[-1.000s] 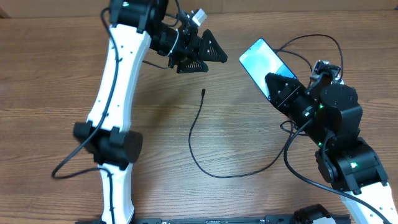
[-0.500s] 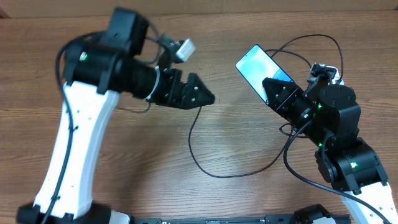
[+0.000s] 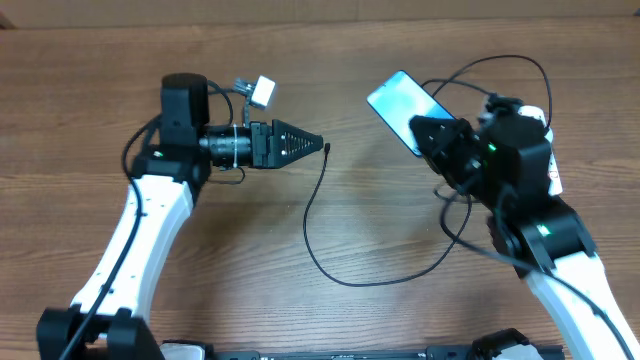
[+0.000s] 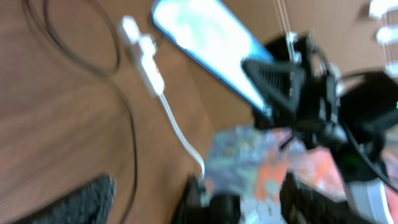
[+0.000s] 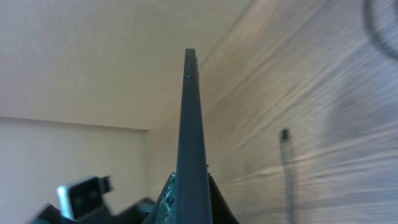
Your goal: Plug charger to phone and switch on socket
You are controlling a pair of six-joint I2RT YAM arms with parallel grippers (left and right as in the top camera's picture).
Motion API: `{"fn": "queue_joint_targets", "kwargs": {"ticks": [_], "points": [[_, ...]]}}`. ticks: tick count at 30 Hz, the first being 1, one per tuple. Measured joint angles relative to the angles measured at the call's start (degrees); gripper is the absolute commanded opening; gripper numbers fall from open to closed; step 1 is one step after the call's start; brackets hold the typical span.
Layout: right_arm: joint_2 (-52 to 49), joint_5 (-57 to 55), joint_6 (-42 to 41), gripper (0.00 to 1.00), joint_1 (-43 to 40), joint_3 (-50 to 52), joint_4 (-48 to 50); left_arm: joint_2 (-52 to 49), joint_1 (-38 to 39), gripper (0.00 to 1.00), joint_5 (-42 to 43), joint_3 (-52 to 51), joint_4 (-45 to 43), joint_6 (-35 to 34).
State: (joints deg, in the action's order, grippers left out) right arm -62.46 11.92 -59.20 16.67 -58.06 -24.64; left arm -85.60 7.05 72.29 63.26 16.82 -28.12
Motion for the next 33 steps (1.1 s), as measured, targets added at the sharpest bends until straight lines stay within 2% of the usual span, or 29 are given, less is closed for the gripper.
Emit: {"fn": "queue_joint_targets", "kwargs": {"ticks": [2,9,12,19,25,33], "points": [[-3.5,0.7,-1.7,0.04,0.7,0.0,4.5,-1.0,0.6,0.86,0.5,-2.0,-8.0,-6.4],[-15.3,1.7,-8.1,0.04,3.3,0.0,21.1,-1.8,2.5,0.87,-2.4,-2.9,-20.8,-21.1],[-18.9,1.7,-10.1,0.04,4.6,0.0,26.9,-1.8,2.9,0.86,-4.9,-2.9,-22.6,-25.4],[-21.5,2.3,-12.5,0.04,6.0,0.0,32.3,-1.8,3.1,0.84,-13.6,-2.9,-22.8,-34.4],[-21.5,4.6,-17.3,0.04,6.0,0.0,32.4,-1.8,3.1,0.62,-19.9,-2.9,-22.8,-38.7],[-21.5,5.9,-24.8,0.04,8.4,0.0,31.8,-1.8,3.1,0.5,-23.3,-2.9,-22.9,-42.1]]}}
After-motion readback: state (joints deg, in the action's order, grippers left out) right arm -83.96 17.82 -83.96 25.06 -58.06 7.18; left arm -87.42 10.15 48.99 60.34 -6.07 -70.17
